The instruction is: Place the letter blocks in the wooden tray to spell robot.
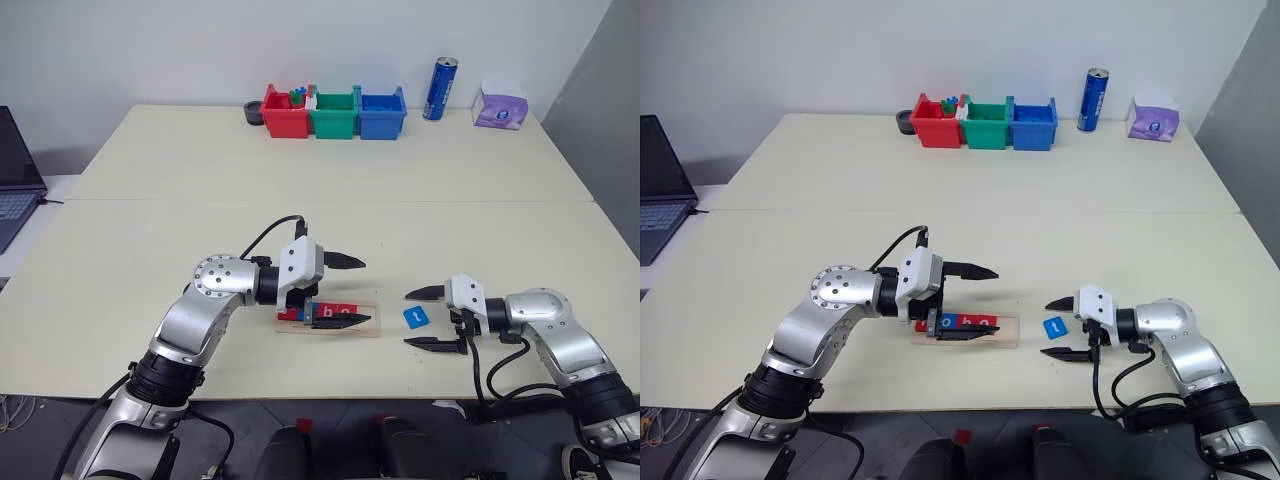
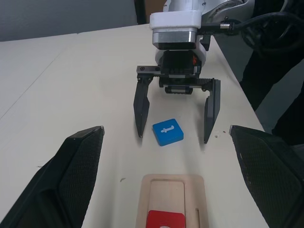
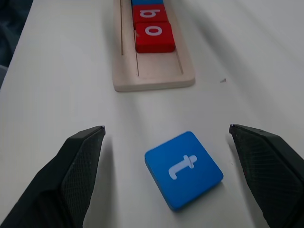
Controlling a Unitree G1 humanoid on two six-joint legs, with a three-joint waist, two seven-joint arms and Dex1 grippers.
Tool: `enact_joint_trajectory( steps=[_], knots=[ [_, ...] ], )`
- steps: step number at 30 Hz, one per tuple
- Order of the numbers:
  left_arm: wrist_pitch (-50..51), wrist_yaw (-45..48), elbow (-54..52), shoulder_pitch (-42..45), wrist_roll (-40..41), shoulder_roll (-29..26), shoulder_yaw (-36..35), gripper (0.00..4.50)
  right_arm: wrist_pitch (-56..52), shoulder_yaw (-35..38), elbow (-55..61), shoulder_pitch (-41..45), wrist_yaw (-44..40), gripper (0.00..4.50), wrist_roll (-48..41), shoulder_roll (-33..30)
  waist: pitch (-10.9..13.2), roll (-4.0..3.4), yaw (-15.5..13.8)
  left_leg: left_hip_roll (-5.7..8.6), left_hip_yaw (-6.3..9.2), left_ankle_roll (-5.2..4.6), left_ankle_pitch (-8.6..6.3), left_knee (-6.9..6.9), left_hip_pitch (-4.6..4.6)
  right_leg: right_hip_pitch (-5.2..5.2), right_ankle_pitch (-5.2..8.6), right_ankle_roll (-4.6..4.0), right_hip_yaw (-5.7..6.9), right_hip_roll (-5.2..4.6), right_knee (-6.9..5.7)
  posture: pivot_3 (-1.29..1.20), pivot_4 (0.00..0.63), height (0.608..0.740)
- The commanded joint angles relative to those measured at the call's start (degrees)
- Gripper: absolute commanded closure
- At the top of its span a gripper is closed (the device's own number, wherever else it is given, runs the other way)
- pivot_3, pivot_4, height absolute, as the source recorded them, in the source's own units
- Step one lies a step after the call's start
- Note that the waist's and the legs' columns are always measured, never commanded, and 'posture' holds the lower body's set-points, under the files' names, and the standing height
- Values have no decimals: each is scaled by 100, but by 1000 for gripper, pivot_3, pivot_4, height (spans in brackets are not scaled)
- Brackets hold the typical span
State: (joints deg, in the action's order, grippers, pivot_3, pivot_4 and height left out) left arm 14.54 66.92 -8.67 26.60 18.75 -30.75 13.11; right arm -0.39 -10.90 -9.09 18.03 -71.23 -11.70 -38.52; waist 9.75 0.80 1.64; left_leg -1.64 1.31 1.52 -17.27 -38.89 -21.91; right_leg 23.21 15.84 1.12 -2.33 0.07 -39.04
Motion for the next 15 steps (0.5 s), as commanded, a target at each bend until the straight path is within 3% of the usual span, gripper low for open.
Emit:
enact_joint_trajectory(
  steps=[1,7,8,10,15],
  knots=[
    [-33,-4,-169,72,25,-60,-74,0,303,19,-176,123,-138,43,100,-58,0,0,0,0,0,0,0,0,0,0,0,0,0,0,0,0,150,740],
    [-32,-27,-143,110,16,-41,-47,0,423,46,-296,75,-174,43,143,-65,0,0,-2,-1,0,0,0,-1,0,-1,0,0,-3,-1,-1,0,150,740],
    [-26,-31,-144,122,18,-28,-38,0,433,41,-303,72,-163,205,151,-53,0,0,-2,-1,0,0,0,-1,0,-1,0,0,-2,-1,-1,0,150,740],
    [-14,-26,-160,138,32,-13,-24,0,431,39,-304,70,-159,610,150,-41,0,0,-2,-1,1,0,0,-2,0,-1,0,0,-2,-2,-2,0,150,740],
    [-13,-2,-106,199,32,-2,-6,0,425,57,-334,110,-138,2430,157,-21,0,0,-2,-1,1,1,1,-4,1,-2,-1,-1,-3,-2,-5,0,150,740]
  ],
)
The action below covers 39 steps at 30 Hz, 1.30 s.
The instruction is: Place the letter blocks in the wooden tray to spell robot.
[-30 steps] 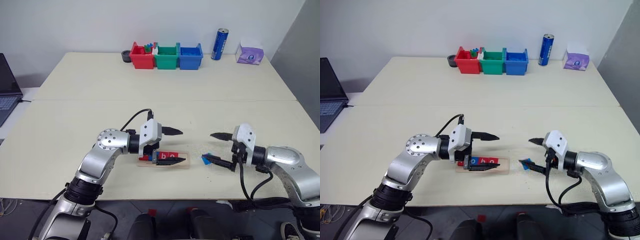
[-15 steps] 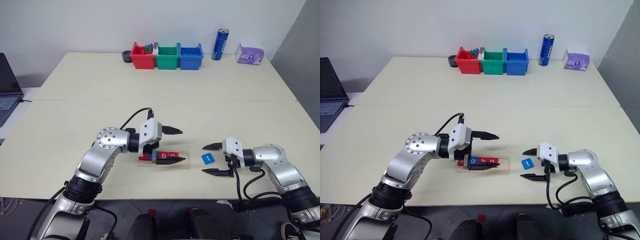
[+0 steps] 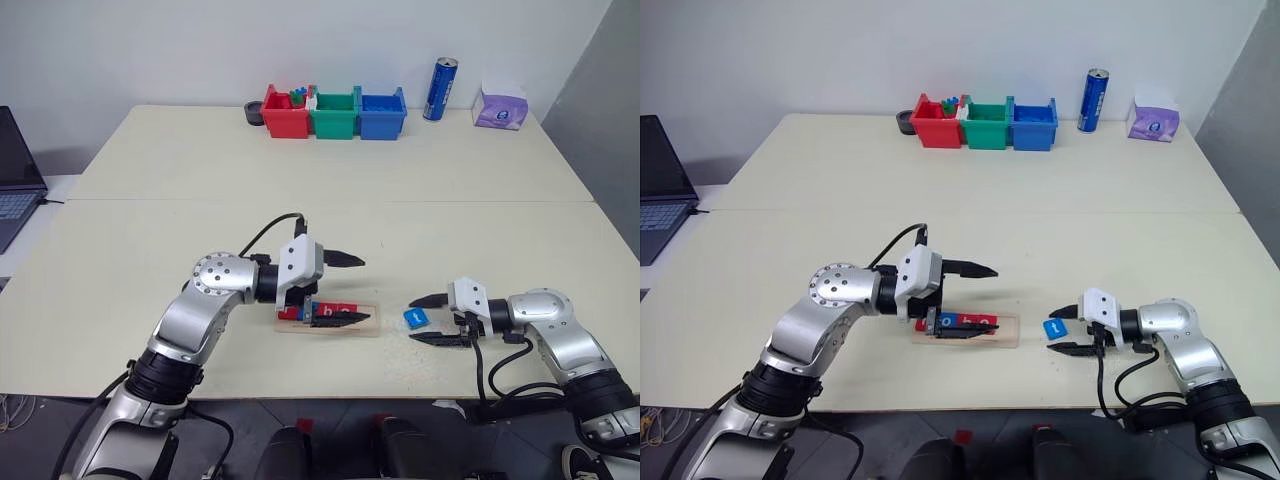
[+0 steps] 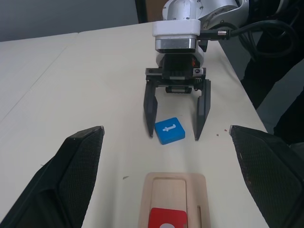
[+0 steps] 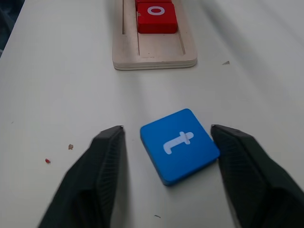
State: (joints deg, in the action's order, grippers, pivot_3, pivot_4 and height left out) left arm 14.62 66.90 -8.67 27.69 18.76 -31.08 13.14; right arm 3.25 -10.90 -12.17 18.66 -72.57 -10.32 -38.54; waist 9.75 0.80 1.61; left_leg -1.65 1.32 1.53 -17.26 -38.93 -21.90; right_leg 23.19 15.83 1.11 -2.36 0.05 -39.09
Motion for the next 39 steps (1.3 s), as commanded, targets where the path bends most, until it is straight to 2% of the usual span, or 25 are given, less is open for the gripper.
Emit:
enact_joint_trajectory(
  steps=[1,2,10,17,21,28,39],
  knots=[
    [-22,-2,-97,99,29,34,-6,0,60,68,-32,51,10,2795,15,-15,0,0,0,0,0,0,0,0,0,0,0,0,0,0,0,0,150,740],
    [-18,-4,-103,95,32,33,-6,0,42,86,-20,43,28,3054,2,-13,0,0,1,0,-1,0,0,0,1,-1,0,0,0,0,0,0,150,740],
    [-44,161,-156,-74,141,-187,-160,0,-454,217,577,194,194,3039,-248,56,0,0,7,-1,0,0,0,0,1,0,0,0,0,0,-1,0,150,740],
    [-148,776,-197,-546,373,-947,-489,0,-1221,7,1277,484,359,3039,-419,381,2,-4,11,-7,6,0,0,3,2,3,0,-2,2,5,-3,0,150,740],
    [-283,937,-85,-708,331,-1172,-583,0,-1375,-171,1279,595,410,3039,-300,582,2,-3,-27,-2,3,0,0,1,-1,1,0,-1,6,-1,1,0,150,740],
    [-256,797,-148,-748,316,-1167,-599,0,-1383,-537,1277,588,423,3039,-37,679,2,-2,-27,0,-1,0,0,1,-3,3,0,-1,8,-5,2,0,150,740],
    [-263,712,-154,-709,331,-1154,-594,0,-1451,-673,1151,555,638,3039,309,733,2,-2,-9,-2,1,0,0,1,-2,3,0,-1,8,-1,0,0,150,740]
  ],
)
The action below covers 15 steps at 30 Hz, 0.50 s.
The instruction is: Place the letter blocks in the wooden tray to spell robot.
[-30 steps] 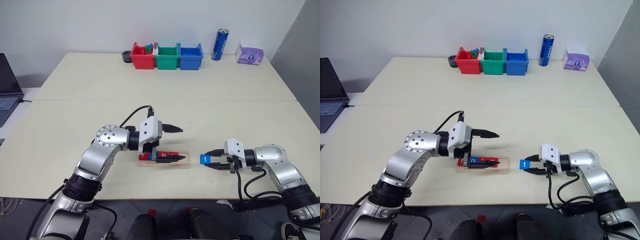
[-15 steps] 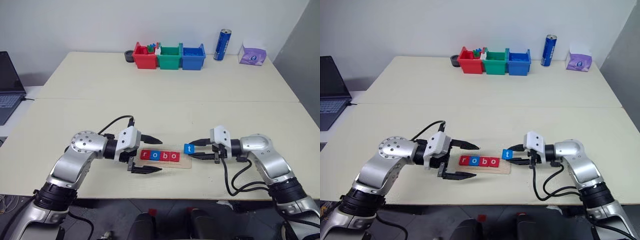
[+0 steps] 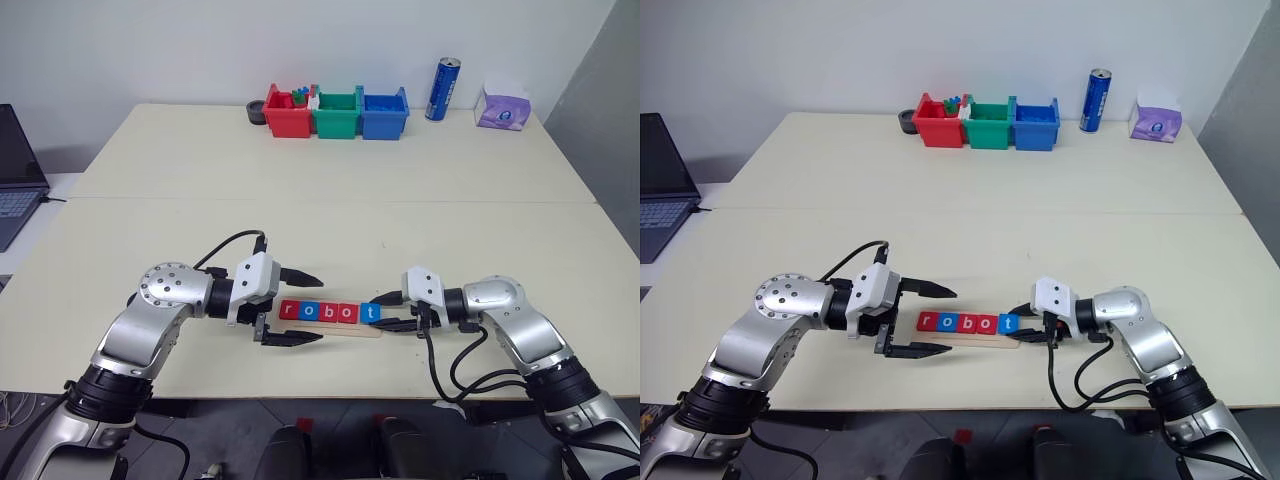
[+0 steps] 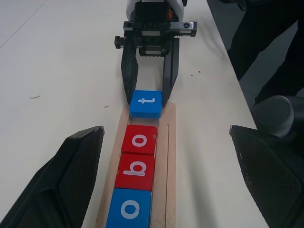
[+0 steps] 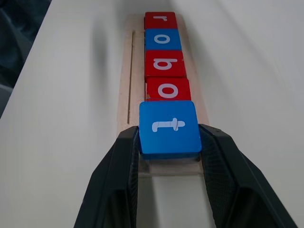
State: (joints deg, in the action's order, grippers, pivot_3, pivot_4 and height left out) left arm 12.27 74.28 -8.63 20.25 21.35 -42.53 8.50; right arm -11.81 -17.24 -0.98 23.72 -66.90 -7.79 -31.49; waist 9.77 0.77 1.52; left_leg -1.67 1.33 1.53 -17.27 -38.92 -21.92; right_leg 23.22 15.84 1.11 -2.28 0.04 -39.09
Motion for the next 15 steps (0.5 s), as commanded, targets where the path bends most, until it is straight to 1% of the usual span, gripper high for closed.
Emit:
enact_joint_trajectory(
  steps=[1,15],
  knots=[
    [-30,-23,-163,33,78,-7,-130,0,55,-46,20,50,80,3039,65,42,0,0,0,0,0,0,0,0,0,0,0,0,0,0,0,0,150,740],
    [-91,-29,-124,-13,61,37,-112,0,-26,-90,-91,69,122,3039,124,55,0,0,0,0,-1,0,0,0,0,0,0,0,1,0,0,0,150,740]
  ],
)
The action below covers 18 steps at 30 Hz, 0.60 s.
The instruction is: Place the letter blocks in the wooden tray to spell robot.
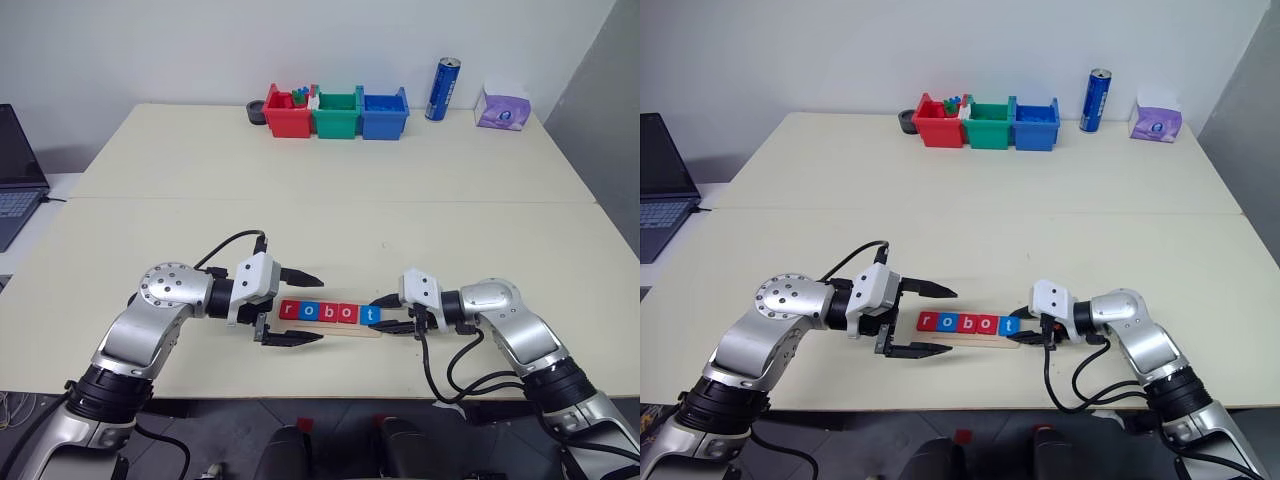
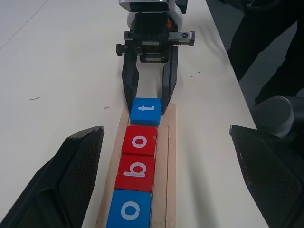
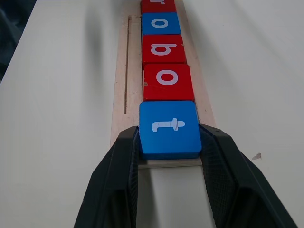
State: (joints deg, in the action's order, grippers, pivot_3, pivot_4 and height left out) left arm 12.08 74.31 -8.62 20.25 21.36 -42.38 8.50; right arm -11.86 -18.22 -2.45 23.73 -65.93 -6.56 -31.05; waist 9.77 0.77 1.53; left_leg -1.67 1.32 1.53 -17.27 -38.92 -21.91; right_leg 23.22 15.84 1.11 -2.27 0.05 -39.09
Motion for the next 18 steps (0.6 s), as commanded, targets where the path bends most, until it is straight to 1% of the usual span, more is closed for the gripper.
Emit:
enact_joint_trajectory(
  steps=[1,18],
  knots=[
    [-71,-37,-129,-18,62,27,-111,0,-29,3,55,70,24,3039,4,11,0,0,0,0,0,0,0,0,0,0,0,0,0,0,0,0,150,740],
    [-77,-92,-158,-37,34,98,-68,0,-131,-16,46,120,79,3039,64,106,0,0,5,-1,1,0,0,0,1,0,0,0,0,1,-2,0,150,740]
  ],
)
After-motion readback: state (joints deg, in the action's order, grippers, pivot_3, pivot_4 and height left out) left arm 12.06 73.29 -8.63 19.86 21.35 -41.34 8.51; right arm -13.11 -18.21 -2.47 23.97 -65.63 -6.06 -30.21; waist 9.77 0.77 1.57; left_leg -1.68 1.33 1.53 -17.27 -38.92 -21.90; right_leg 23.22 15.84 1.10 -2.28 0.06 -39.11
